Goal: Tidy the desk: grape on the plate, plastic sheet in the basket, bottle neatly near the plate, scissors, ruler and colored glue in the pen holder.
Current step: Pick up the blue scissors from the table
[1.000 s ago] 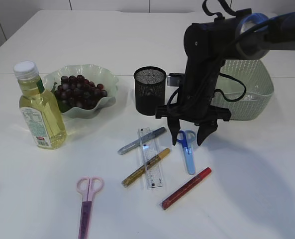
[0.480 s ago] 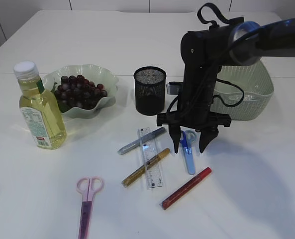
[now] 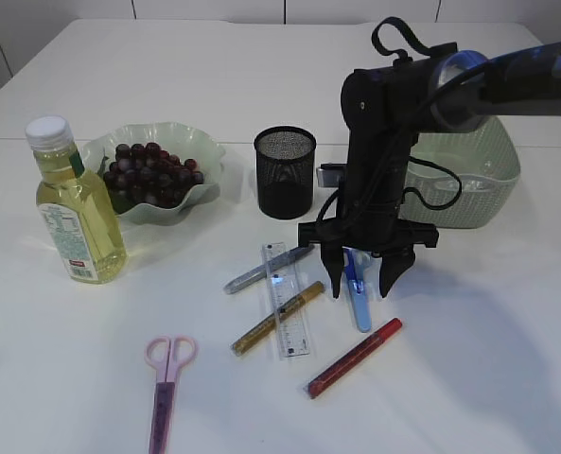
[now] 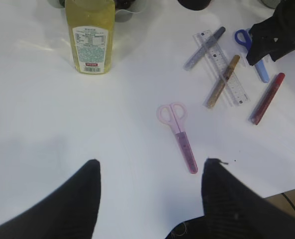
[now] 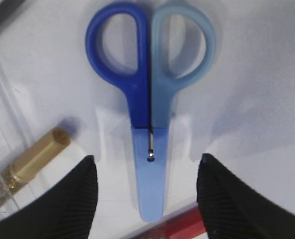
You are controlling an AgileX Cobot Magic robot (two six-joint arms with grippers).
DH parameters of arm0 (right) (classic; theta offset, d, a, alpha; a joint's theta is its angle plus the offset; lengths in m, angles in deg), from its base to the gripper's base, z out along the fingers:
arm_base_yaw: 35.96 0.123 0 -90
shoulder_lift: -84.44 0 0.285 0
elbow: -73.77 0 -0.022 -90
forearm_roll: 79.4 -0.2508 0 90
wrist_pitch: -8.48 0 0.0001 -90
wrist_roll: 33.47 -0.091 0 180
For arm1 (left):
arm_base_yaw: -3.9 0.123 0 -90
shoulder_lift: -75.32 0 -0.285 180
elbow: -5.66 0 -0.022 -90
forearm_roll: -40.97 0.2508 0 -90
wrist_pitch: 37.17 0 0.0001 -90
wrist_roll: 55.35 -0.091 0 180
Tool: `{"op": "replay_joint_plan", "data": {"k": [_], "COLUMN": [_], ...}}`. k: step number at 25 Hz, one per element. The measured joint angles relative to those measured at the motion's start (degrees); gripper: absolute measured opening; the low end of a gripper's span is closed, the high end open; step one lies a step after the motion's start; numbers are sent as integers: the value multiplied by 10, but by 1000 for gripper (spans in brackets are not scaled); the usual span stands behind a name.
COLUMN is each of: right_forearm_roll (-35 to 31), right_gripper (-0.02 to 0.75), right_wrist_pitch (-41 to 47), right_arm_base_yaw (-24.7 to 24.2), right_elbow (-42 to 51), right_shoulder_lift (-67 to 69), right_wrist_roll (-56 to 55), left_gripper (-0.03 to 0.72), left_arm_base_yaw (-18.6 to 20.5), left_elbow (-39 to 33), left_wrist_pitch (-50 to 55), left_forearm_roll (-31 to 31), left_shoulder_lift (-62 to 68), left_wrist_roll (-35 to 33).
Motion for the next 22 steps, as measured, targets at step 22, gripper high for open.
{"op": "replay_joint_plan", "data": {"k": [22], "right_forearm_roll": [0], "right_gripper": [490], "right_wrist_pitch": [1], "right_arm_base_yaw": [0], "right_elbow": [0], "right_shoulder_lift": [8], "right_wrist_roll": [-1], "left_gripper": [457], "left_arm_base_yaw": [0], "left_elbow": [0], "left_wrist_pitch": [1], "left_forearm_roll": [0], "left_shoulder_lift": [0], "left_wrist_roll": [0]}}
